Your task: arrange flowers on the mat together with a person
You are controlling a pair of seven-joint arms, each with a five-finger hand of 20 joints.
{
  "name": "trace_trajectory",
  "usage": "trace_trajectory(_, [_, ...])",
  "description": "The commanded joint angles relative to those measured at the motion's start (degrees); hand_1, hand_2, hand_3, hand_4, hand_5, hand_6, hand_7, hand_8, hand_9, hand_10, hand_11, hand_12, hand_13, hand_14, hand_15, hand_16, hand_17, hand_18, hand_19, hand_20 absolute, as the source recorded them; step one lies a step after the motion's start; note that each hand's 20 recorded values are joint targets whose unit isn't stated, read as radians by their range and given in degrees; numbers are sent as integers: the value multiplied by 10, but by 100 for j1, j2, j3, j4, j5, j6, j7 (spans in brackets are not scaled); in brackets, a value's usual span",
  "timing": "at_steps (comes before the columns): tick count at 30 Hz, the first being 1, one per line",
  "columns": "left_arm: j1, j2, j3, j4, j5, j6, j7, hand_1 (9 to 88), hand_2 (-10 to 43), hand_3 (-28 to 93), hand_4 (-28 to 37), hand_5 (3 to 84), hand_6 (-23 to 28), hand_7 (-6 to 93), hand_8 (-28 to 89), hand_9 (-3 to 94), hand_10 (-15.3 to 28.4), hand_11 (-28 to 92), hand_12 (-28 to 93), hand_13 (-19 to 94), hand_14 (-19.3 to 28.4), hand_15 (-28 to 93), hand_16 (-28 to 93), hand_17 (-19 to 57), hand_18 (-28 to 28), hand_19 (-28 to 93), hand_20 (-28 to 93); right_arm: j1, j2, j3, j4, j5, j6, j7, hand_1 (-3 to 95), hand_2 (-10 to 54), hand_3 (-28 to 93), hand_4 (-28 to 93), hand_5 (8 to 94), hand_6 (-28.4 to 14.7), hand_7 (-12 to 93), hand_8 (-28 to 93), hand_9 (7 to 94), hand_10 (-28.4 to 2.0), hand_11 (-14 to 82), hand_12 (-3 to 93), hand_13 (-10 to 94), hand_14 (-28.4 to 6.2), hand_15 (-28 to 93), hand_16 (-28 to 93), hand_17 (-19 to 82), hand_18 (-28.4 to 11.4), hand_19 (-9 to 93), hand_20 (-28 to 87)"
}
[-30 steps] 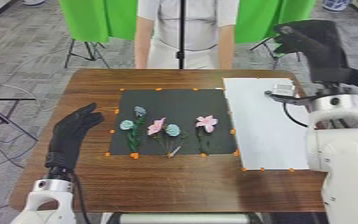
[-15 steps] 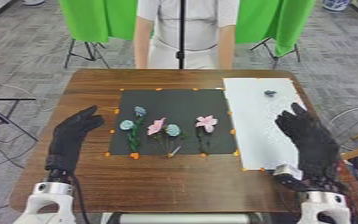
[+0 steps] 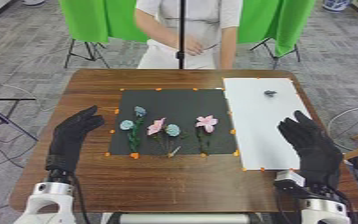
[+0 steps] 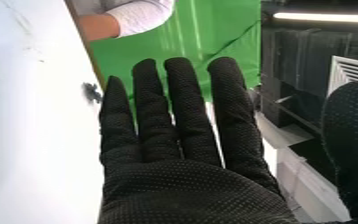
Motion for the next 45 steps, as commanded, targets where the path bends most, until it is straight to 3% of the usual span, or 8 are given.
trace_trajectory(1, [105, -90, -18, -18, 45, -72, -123, 267, 66, 643, -216, 472, 40, 143, -61, 465, 138, 219, 152, 376, 175, 185, 37, 59, 116, 91, 168, -38, -170, 208, -92, -117, -61, 116, 94, 26, 816, -175, 506, -6, 116, -93, 513, -157, 64, 119, 396, -144, 122, 193, 217, -140, 99, 308])
trace_trajectory(4, [136, -138, -6, -27, -6, 42, -51, 266, 66, 643, -216, 472, 39, 142, -61, 465, 138, 219, 153, 376, 175, 185, 37, 59, 116, 90, 168, 21, -108, 236, -63, -106, -53, 137, 94, 30, 813, -174, 521, -9, 115, -93, 520, -157, 65, 119, 398, -146, 122, 193, 219, -138, 93, 309])
trace_trajectory(8, [34, -139, 4, 21, 18, -38, -128, 266, 66, 644, -217, 471, 39, 142, -61, 466, 138, 218, 152, 376, 175, 183, 37, 59, 116, 90, 168, 95, -225, 376, -89, -282, -247, 213, 96, 33, 808, -173, 528, -9, 114, -93, 530, -157, 66, 119, 405, -146, 123, 191, 221, -137, 86, 311])
trace_trajectory(16, [73, -151, 2, 1, 0, -28, -144, 264, 65, 646, -218, 471, 39, 139, -61, 466, 138, 218, 152, 375, 176, 184, 37, 57, 117, 92, 169, 39, -224, 452, -127, -244, -174, 257, 102, 41, 797, -170, 550, -11, 118, -94, 562, -158, 72, 120, 432, -146, 134, 190, 227, -139, 83, 319])
trace_trajectory(24, [83, -163, 27, -7, 21, -4, -48, 264, 66, 645, -218, 471, 39, 140, -61, 466, 137, 218, 152, 375, 175, 184, 37, 56, 117, 91, 169, 93, -136, 421, -114, -171, -121, 250, 103, 46, 794, -166, 557, -10, 118, -94, 570, -158, 73, 121, 445, -148, 139, 189, 232, -140, 84, 324])
trace_trajectory(37, [-5, -47, 35, 38, 24, -36, -10, 264, 65, 645, -216, 471, 38, 140, -60, 465, 137, 218, 152, 374, 174, 183, 38, 56, 117, 89, 168, 198, -96, 372, -83, -213, -263, 198, 104, 48, 793, -165, 563, -11, 119, -94, 579, -158, 74, 122, 460, -150, 145, 190, 235, -140, 82, 329])
trace_trajectory(42, [204, -111, 29, -30, -17, 128, 26, 260, 57, 648, -214, 462, 31, 138, -61, 464, 136, 217, 153, 374, 174, 183, 38, 55, 117, 89, 169, 157, -96, 325, -82, -239, -321, 242, 103, 48, 793, -164, 563, -11, 120, -94, 579, -158, 74, 122, 461, -149, 145, 190, 236, -140, 81, 329])
trace_trajectory(45, [145, -111, 53, -9, -2, 82, 19, 259, 52, 647, -213, 458, 31, 136, -61, 462, 136, 217, 153, 374, 174, 184, 39, 55, 116, 89, 168, 154, -98, 293, -92, -191, -229, 242, 104, 48, 793, -164, 564, -10, 121, -95, 580, -158, 74, 122, 462, -149, 146, 190, 237, -140, 81, 330])
